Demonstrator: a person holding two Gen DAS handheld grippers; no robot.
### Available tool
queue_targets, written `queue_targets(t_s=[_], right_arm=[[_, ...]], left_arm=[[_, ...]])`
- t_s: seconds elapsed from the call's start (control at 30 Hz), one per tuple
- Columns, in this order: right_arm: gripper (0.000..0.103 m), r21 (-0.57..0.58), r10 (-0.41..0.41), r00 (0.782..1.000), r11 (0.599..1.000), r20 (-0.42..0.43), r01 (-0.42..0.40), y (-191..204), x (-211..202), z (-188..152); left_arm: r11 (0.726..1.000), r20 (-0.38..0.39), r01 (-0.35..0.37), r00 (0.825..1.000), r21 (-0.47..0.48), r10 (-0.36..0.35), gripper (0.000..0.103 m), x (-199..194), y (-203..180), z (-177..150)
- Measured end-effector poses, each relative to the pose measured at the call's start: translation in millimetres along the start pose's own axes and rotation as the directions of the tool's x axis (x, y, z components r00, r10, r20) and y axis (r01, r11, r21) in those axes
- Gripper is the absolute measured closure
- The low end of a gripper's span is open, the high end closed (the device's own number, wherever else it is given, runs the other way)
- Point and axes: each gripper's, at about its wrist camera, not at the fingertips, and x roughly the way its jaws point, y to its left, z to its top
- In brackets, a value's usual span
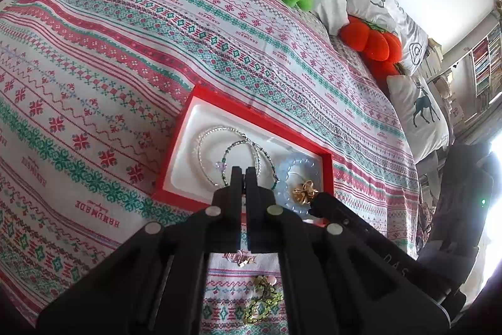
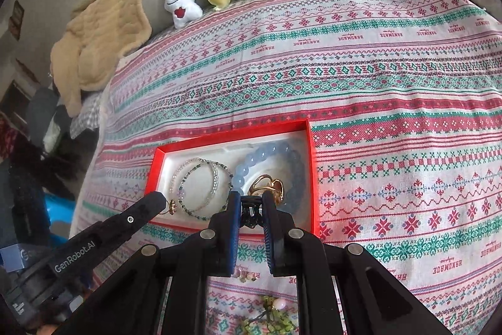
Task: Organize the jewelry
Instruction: 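Carry the earrings and black ring into the red box and release, then lift both open grippers away from the red box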
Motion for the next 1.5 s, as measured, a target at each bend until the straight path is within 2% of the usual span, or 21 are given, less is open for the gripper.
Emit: queue_targets(t_s=[0.2,0.3,0.47,0.63,0.77,0.87,1.0,1.13,1.2,1.5], right_arm=[[0.088,-0.005,0.021,1.0,1.0,0.002,-0.021,3.3,1.9,3.2],[0.077,0.007,0.022,1.0,1.0,-0.001,-0.022,3.2,0.5,4.4],[0.075,-0.004,0.016,1.0,1.0,0.018,-0.016,1.7,-9.6,5.9],[0.074,-0.038,0.005,1.0,0.999,0.022,-0.004,0.0,-21.7,5.3],[0.07,-0.076,0.004,1.0,0.997,-0.011,-0.005,0.0,-28.7,0.0],[0.068,-0.132,-0.01,0.999,0.991,-0.036,0.005,3.4,-34.4,-7.9],[0.067,-0.189,-0.025,0.998,0.982,-0.065,0.013,5.5,-41.6,-21.8],[0.065,-0.209,-0.039,0.99,0.978,-0.135,0.01,2.5,-38.1,-38.5],[0.065,-0.229,-0.063,0.985,0.973,-0.161,0.024,3.0,-34.7,-47.3],[0.065,-0.196,-0.054,0.97,0.981,-0.239,0.006,1.3,-26.6,-63.4]], left_arm=[[1.0,-0.003,-0.012,1.0,-0.001,0.012,0.101,0.4,4.9,2.9],[1.0,-0.002,-0.003,1.0,0.002,0.003,0.101,-2.2,5.5,4.0],[1.0,0.006,-0.01,1.0,0.029,0.01,0.1,-14.4,5.6,2.0],[0.997,0.01,-0.046,0.999,0.069,0.046,0.099,-28.1,6.8,-2.4],[0.994,0.0,-0.061,0.998,0.094,0.061,0.098,-38.2,11.0,-7.6],[0.989,-0.029,-0.074,0.996,0.13,0.079,0.088,-41.8,12.1,-15.6],[0.978,-0.072,-0.088,0.992,0.188,0.103,0.086,-42.0,11.9,-35.0],[0.964,-0.157,-0.104,0.977,0.245,0.145,0.085,-30.8,13.1,-61.6],[0.96,-0.171,-0.118,0.972,0.253,0.164,0.085,-27.4,14.0,-69.0],[0.959,-0.18,-0.107,0.971,0.264,0.158,0.078,-25.3,4.1,-84.1]])
